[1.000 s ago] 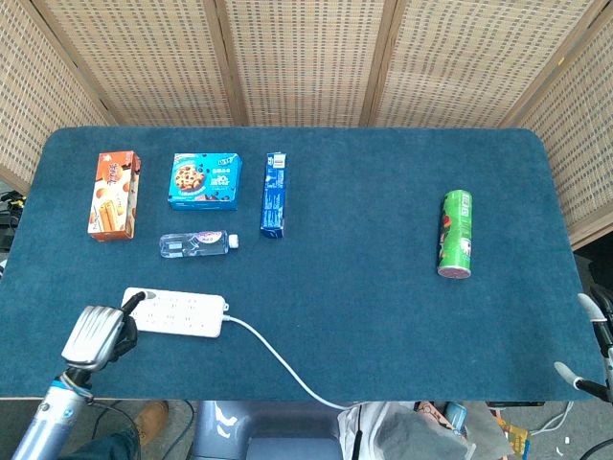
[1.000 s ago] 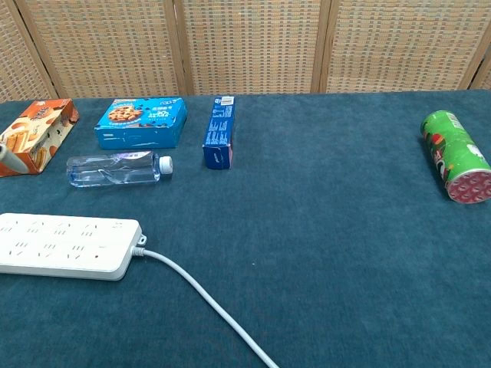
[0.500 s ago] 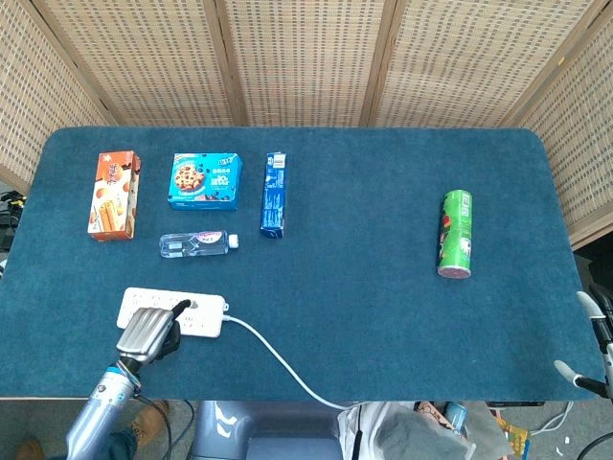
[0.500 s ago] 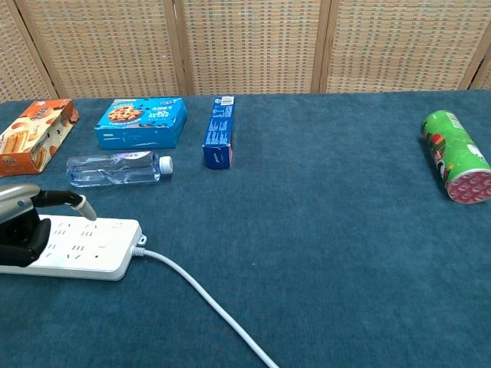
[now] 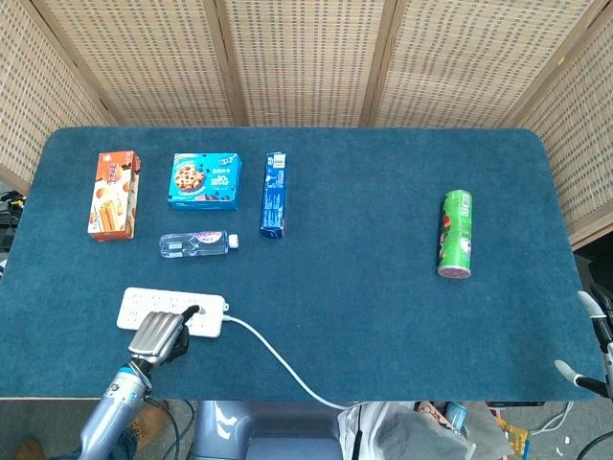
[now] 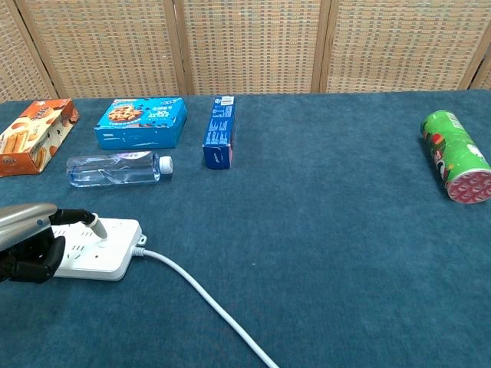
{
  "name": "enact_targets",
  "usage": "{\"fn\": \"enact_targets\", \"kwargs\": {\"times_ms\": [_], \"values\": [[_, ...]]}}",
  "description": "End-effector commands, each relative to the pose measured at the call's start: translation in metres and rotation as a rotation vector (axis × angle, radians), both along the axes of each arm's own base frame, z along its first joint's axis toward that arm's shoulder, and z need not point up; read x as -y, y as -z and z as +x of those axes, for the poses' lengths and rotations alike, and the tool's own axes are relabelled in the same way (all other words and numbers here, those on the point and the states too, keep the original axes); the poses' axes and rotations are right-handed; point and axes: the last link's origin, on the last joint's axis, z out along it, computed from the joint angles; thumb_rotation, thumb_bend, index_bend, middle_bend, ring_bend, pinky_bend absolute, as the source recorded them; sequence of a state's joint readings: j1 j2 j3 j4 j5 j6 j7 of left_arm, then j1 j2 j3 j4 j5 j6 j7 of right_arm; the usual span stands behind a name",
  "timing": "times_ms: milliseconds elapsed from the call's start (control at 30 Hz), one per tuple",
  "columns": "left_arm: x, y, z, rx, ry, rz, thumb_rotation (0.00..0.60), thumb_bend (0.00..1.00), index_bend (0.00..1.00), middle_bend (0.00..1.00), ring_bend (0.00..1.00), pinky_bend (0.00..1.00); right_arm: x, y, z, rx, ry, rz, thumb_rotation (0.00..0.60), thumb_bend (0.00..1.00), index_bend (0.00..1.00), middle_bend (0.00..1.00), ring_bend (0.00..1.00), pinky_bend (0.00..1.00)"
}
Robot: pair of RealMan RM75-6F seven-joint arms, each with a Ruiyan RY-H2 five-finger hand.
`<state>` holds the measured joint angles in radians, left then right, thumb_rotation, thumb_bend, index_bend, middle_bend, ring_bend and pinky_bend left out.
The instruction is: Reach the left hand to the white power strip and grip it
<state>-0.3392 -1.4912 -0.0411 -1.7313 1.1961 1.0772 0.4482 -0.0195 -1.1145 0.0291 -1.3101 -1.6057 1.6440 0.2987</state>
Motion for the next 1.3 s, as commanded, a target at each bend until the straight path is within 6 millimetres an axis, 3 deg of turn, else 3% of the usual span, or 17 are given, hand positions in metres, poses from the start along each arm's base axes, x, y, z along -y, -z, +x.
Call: {"fn": "enact_targets", "kwargs": {"times_ms": [33, 600, 733, 900, 933, 1000, 1033, 1067, 1100, 1133, 1167, 1200, 1233, 1300], "values": [[0.0, 0.002, 0.0, -0.002, 0.0, -0.006, 0.6, 1.0, 0.26, 1.0, 1.0, 1.0, 0.0, 0.0, 0.0, 0.0, -0.001, 0.0, 0.6, 0.0, 0.0, 0.0, 0.0, 0.0], [0.005, 0.008, -0.003, -0.037, -0.021, -0.046, 0.6, 1.0, 0.26, 1.0, 1.0, 1.0, 0.0, -0.001, 0.0, 0.004, -0.003, -0.004, 0.6, 0.0, 0.0, 0.0, 0.0, 0.0], [-0.001, -0.009, 0.003, 0.02, -0.003, 0.055, 0.6, 1.0, 0.26, 1.0, 1.0, 1.0, 0.0, -0.001, 0.0, 0.005, -0.003, -0.004, 0.6, 0.0, 0.0, 0.0, 0.0, 0.0], [-0.003, -0.05, 0.012, 0.155, 0.051, 0.251, 0.6, 0.99, 0.26, 1.0, 1.0, 0.99, -0.001, -0.001, 0.001, 0.006, -0.006, -0.001, 0.6, 0.0, 0.0, 0.0, 0.0, 0.0], [-0.004, -0.06, 0.013, 0.185, 0.064, 0.297, 0.6, 0.94, 0.26, 1.0, 1.0, 0.97, -0.001, -0.001, 0.001, 0.006, -0.006, -0.001, 0.6, 0.0, 0.0, 0.0, 0.0, 0.0], [-0.002, -0.074, 0.012, 0.229, 0.087, 0.356, 0.6, 0.7, 0.22, 0.99, 0.98, 0.9, -0.001, -0.001, 0.001, 0.006, -0.008, -0.002, 0.6, 0.0, 0.0, 0.0, 0.0, 0.0], [-0.001, -0.084, 0.009, 0.249, 0.102, 0.388, 0.6, 0.47, 0.16, 0.95, 0.92, 0.82, -0.002, -0.001, 0.002, 0.007, -0.01, -0.002, 0.6, 0.0, 0.0, 0.0, 0.0, 0.0], [0.002, -0.094, 0.004, 0.246, 0.116, 0.404, 0.6, 0.24, 0.09, 0.85, 0.8, 0.69, -0.002, -0.001, 0.002, 0.006, -0.011, -0.004, 0.6, 0.0, 0.0, 0.0, 0.0, 0.0], [0.005, -0.1, -0.001, 0.217, 0.123, 0.399, 0.6, 0.13, 0.05, 0.72, 0.66, 0.57, -0.002, -0.001, 0.002, 0.007, -0.012, -0.005, 0.6, 0.0, 0.0, 0.0, 0.0, 0.0], [0.01, -0.106, -0.012, 0.136, 0.116, 0.371, 0.6, 0.03, 0.01, 0.44, 0.39, 0.34, -0.002, -0.001, 0.002, 0.006, -0.013, -0.005, 0.6, 0.0, 0.0, 0.0, 0.0, 0.0], [0.014, -0.115, -0.023, 0.036, 0.104, 0.343, 0.6, 0.0, 0.0, 0.19, 0.16, 0.15, -0.003, -0.001, 0.003, 0.007, -0.014, -0.005, 0.6, 0.0, 0.0, 0.0, 0.0, 0.0], [0.016, -0.121, -0.025, -0.003, 0.096, 0.337, 0.6, 0.0, 0.0, 0.07, 0.05, 0.06, -0.003, -0.001, 0.003, 0.007, -0.015, -0.005, 0.6, 0.0, 0.0, 0.0, 0.0, 0.0], [0.018, -0.127, -0.028, -0.032, 0.087, 0.351, 0.6, 0.0, 0.0, 0.0, 0.0, 0.0, -0.003, -0.001, 0.003, 0.006, -0.015, -0.005, 0.6, 0.0, 0.0, 0.0, 0.0, 0.0], [0.024, -0.139, -0.038, -0.084, 0.06, 0.398, 0.6, 0.0, 0.0, 0.0, 0.0, 0.0, -0.004, -0.001, 0.003, 0.005, -0.017, -0.007, 0.6, 0.0, 0.0, 0.0, 0.0, 0.0]]}}
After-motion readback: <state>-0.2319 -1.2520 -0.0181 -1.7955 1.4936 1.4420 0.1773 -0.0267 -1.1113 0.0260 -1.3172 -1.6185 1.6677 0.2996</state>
